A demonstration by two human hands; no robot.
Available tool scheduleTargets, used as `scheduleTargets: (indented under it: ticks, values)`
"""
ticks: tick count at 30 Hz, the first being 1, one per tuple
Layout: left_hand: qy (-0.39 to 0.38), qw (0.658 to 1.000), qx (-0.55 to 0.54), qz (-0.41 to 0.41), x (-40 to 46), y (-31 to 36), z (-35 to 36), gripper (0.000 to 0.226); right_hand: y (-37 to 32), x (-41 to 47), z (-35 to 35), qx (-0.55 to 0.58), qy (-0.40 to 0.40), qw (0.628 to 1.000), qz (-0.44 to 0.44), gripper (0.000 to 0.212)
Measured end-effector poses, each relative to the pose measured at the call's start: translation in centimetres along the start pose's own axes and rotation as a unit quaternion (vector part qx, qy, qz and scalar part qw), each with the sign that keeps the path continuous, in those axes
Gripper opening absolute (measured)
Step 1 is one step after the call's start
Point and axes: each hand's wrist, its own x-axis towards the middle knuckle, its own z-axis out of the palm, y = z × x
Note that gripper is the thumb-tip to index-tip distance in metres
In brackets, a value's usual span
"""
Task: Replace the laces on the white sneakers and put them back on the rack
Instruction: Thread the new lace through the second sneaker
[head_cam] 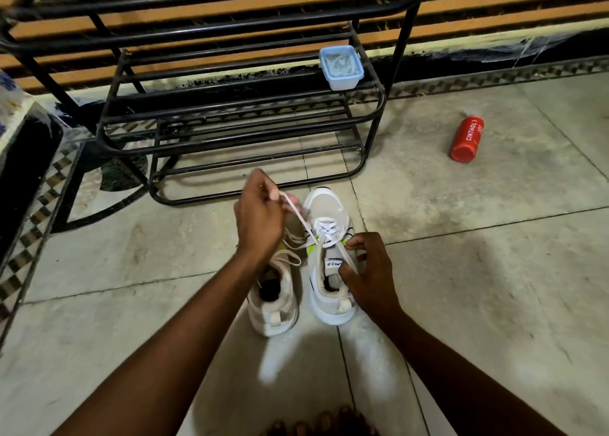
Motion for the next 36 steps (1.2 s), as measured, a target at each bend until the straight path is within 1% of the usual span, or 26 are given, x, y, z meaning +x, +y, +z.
scheduleTargets:
  ticks: [2, 3, 4, 5, 6, 7, 8, 9, 10, 11, 12, 14, 15, 16, 17, 18, 19, 20, 21, 22, 23, 25, 27, 29, 32, 36]
  values:
    - [-0.006, 0.985, -0.159, -0.068, 1.3, 1.8, -0.2, 0.031, 0.3, 0.0, 0.0, -0.007, 0.002, 1.000, -0.002, 0.036]
    - [-0.022, 0.974, -0.204, -0.091, 1.7, 2.5, -0.5, 0.033, 0.4, 0.0, 0.0, -0.010, 0.002, 1.000, -0.004, 0.034]
    - [-0.049, 0.975, -0.205, -0.075, 2.2, 2.4, -0.8, 0.034, 0.3, -0.1, 0.0, -0.013, 0.002, 1.000, -0.006, 0.033]
    - [-0.087, 0.987, -0.135, -0.008, 2.8, 2.0, -1.3, 0.034, 0.3, -0.1, 0.0, -0.015, 0.002, 1.000, -0.010, 0.032]
    - [-0.144, 0.985, -0.001, 0.100, 3.2, 1.1, -1.8, 0.030, 0.1, -0.1, 0.1, -0.016, 0.002, 1.000, -0.015, 0.031]
    - [-0.216, 0.941, 0.161, 0.205, 3.2, 0.3, -2.1, 0.022, 0.1, -0.2, 0.1, -0.017, 0.003, 1.000, -0.018, 0.031]
    - [-0.276, 0.868, 0.308, 0.276, 3.3, -0.8, -2.3, 0.013, 0.0, -0.2, 0.2, -0.018, 0.003, 1.000, -0.020, 0.030]
    - [-0.318, 0.798, 0.409, 0.308, 3.2, -1.6, -2.4, 0.013, 0.0, -0.2, 0.2, -0.019, 0.004, 1.000, -0.020, 0.030]
    - [-0.338, 0.753, 0.459, 0.328, 3.0, -2.4, -2.5, 0.014, -0.1, -0.2, 0.3, -0.020, 0.004, 1.000, -0.020, 0.030]
    - [-0.329, 0.749, 0.462, 0.343, 2.9, -3.0, -2.3, 0.010, -0.1, -0.1, 0.2, -0.018, 0.004, 1.000, -0.021, 0.030]
    - [-0.301, 0.778, 0.424, 0.353, 2.5, -3.2, -2.1, 0.005, 0.0, -0.1, 0.2, -0.017, 0.004, 1.000, -0.022, 0.030]
    - [-0.230, 0.897, 0.263, 0.273, 1.5, -2.7, -1.5, 0.010, 0.2, -0.1, 0.1, -0.016, 0.005, 1.000, -0.021, 0.031]
    - [-0.208, 0.952, 0.132, 0.182, 1.3, -2.1, -1.3, 0.013, 0.3, -0.1, 0.1, -0.017, 0.006, 1.000, -0.018, 0.031]
    - [-0.180, 0.980, -0.004, 0.088, 1.1, -1.5, -1.1, 0.017, 0.3, -0.2, 0.1, -0.020, 0.007, 1.000, -0.013, 0.032]
    - [-0.146, 0.985, -0.090, 0.015, 1.0, -0.8, -0.9, 0.020, 0.3, -0.2, 0.1, -0.026, 0.007, 1.000, -0.006, 0.032]
    - [-0.124, 0.985, -0.121, -0.014, 1.0, -0.5, -0.8, 0.022, 0.2, -0.4, 0.1, -0.037, 0.007, 0.999, -0.001, 0.032]
    - [-0.120, 0.989, -0.089, 0.007, 1.1, -0.2, -1.1, 0.024, 0.0, -0.5, 0.2, -0.051, 0.008, 0.999, 0.002, 0.032]
    - [-0.133, 0.988, -0.002, 0.082, 1.5, -0.3, -1.5, 0.024, -0.1, -0.8, 0.3, -0.064, 0.008, 0.998, 0.002, 0.031]
    - [-0.167, 0.963, 0.114, 0.178, 2.0, -0.7, -1.9, 0.022, -0.3, -1.1, 0.4, -0.073, 0.007, 0.997, 0.000, 0.030]
    - [-0.197, 0.916, 0.232, 0.262, 2.5, -1.2, -2.2, 0.018, -0.5, -1.3, 0.4, -0.080, 0.004, 0.997, -0.003, 0.029]
    - [-0.217, 0.869, 0.321, 0.309, 2.8, -1.6, -2.4, 0.015, -0.5, -1.5, 0.5, -0.088, 0.000, 0.996, -0.006, 0.028]
    - [-0.238, 0.793, 0.433, 0.356, 3.0, -1.6, -2.4, 0.020, -0.6, -1.7, 0.5, -0.106, -0.003, 0.994, -0.003, 0.027]
    - [-0.243, 0.751, 0.501, 0.355, 2.3, -1.4, -2.0, 0.022, -0.8, -1.7, 0.6, -0.116, -0.003, 0.993, 0.007, 0.027]
    - [-0.246, 0.744, 0.529, 0.326, 1.5, -1.4, -1.6, 0.015, -0.8, -1.6, 0.6, -0.114, -0.005, 0.993, 0.014, 0.028]
    - [-0.266, 0.750, 0.536, 0.281, 0.7, -2.2, -0.8, 0.031, -0.8, -1.6, 0.6, -0.100, -0.012, 0.995, 0.019, 0.026]
    - [-0.287, 0.781, 0.507, 0.224, -0.3, -2.7, -0.1, 0.012, -1.0, -1.1, 0.5, -0.081, -0.025, 0.996, 0.034, 0.028]
